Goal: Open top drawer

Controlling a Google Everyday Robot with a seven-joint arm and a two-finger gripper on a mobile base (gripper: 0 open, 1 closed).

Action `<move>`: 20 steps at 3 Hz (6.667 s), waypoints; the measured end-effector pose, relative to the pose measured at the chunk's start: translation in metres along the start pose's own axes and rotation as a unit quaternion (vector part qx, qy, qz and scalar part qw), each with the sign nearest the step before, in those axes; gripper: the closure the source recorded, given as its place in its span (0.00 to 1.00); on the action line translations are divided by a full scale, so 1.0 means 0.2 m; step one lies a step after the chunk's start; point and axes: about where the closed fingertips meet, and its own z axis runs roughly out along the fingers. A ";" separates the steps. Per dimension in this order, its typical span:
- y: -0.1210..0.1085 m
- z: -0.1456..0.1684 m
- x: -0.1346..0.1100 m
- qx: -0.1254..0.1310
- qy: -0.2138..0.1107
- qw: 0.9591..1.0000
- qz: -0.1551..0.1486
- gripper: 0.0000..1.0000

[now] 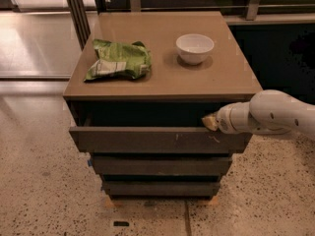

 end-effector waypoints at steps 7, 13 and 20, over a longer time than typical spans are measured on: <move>0.09 -0.02 0.05 -0.040 0.046 0.998 0.007 1.00; 0.32 -0.16 0.27 -0.084 0.026 0.995 0.055 1.00; 0.48 -0.58 0.20 -0.034 -0.146 0.989 0.017 0.59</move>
Offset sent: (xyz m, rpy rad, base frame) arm -0.0891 0.0420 -0.0554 0.0583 0.4212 0.2360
